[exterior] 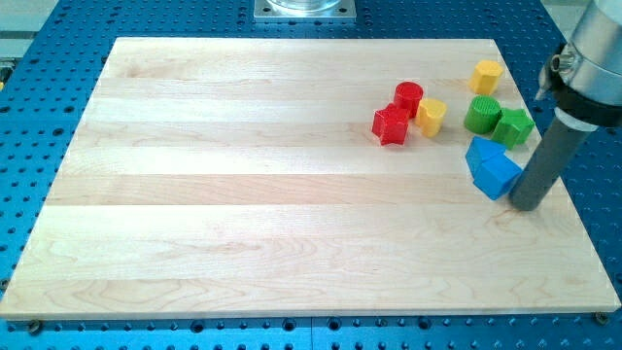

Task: Separate the blue triangle from the blue cube

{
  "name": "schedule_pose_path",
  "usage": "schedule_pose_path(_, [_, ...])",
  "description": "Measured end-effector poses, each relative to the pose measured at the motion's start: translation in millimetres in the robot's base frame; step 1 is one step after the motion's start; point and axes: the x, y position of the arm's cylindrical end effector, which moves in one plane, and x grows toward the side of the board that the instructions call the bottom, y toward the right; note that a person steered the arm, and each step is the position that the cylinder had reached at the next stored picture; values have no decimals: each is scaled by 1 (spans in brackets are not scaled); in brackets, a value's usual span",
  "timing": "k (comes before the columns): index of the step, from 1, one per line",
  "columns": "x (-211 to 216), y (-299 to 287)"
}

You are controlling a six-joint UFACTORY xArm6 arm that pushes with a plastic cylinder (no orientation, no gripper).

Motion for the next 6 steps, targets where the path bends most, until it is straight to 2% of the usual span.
schedule_pose_path(2, [-52,12])
schedule_pose_path(5, [-63,-61])
schedule_pose_path(6, [-63,-67])
